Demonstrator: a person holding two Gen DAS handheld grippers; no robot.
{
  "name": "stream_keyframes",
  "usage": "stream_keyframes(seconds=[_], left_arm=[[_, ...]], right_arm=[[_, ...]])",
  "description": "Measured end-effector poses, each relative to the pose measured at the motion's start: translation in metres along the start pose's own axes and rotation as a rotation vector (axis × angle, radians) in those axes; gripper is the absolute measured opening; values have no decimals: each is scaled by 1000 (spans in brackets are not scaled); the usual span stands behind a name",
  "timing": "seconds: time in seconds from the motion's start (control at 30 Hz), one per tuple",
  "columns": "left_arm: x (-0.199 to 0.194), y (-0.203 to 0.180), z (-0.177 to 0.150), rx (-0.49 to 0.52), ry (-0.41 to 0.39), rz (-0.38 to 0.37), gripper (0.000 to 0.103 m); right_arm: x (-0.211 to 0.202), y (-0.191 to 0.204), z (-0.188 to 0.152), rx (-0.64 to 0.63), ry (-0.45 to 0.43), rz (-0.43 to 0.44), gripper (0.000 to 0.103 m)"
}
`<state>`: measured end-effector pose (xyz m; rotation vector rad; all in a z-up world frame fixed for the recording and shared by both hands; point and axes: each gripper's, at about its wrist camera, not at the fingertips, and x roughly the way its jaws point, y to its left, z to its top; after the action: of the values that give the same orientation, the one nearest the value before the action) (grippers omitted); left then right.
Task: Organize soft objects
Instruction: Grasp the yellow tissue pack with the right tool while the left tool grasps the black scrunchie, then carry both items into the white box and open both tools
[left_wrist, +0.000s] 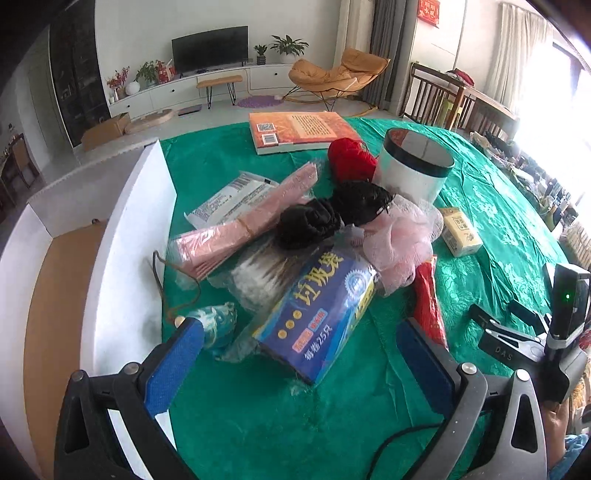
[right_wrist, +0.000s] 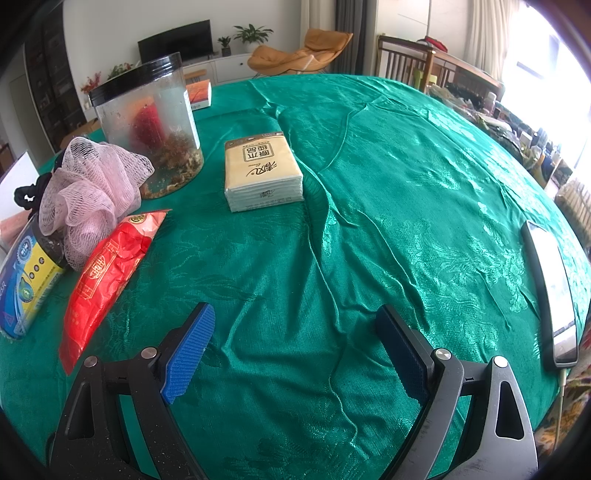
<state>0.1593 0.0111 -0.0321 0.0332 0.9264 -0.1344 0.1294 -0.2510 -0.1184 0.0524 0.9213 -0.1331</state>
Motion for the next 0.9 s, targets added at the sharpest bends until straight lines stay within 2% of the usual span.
stream_keyframes(seconds=[0.07, 0.17, 0.23, 0.33, 0.4, 0.43, 0.47, 0.5, 0.63, 0.73, 0.77, 0.83, 0.9], left_arm=[[9, -4, 27, 70, -30, -9, 103], [45, -6, 61, 199, -14, 35, 103], [70, -9, 71, 258, 24, 36, 102], [96, -23, 72, 355, 81, -8, 94], [102, -34, 69, 423, 88, -32, 81], [104, -39, 67, 443, 97, -36, 56], [107, -38, 68, 433, 115, -45, 32], [108, -34, 70, 397, 126, -73, 29], [95, -12, 77, 233, 97, -154, 26], [75, 4, 77, 124, 69, -213, 26], [66, 9, 77, 102, 53, -227, 26], [46, 17, 75, 87, 16, -237, 26], [26, 26, 73, 76, -19, -243, 26]], right_arm=[[-1, -1, 0, 8, 0, 10, 91], [-15, -14, 1, 86, -62, 117, 90], [-24, -28, 2, 155, -105, 175, 90], [-17, -48, 16, 224, -72, 217, 90], [-10, -53, 34, 204, -52, 212, 90], [-6, -53, 44, 186, -41, 214, 90], [-2, -52, 56, 164, -30, 219, 90], [2, -49, 66, 138, -15, 225, 90], [28, -19, 99, 2, 98, 271, 90], [47, 6, 104, -101, 160, 234, 87], [54, 8, 105, -105, 177, 226, 82], [58, 3, 105, -66, 189, 212, 56], [50, -8, 108, -8, 168, 258, 56]])
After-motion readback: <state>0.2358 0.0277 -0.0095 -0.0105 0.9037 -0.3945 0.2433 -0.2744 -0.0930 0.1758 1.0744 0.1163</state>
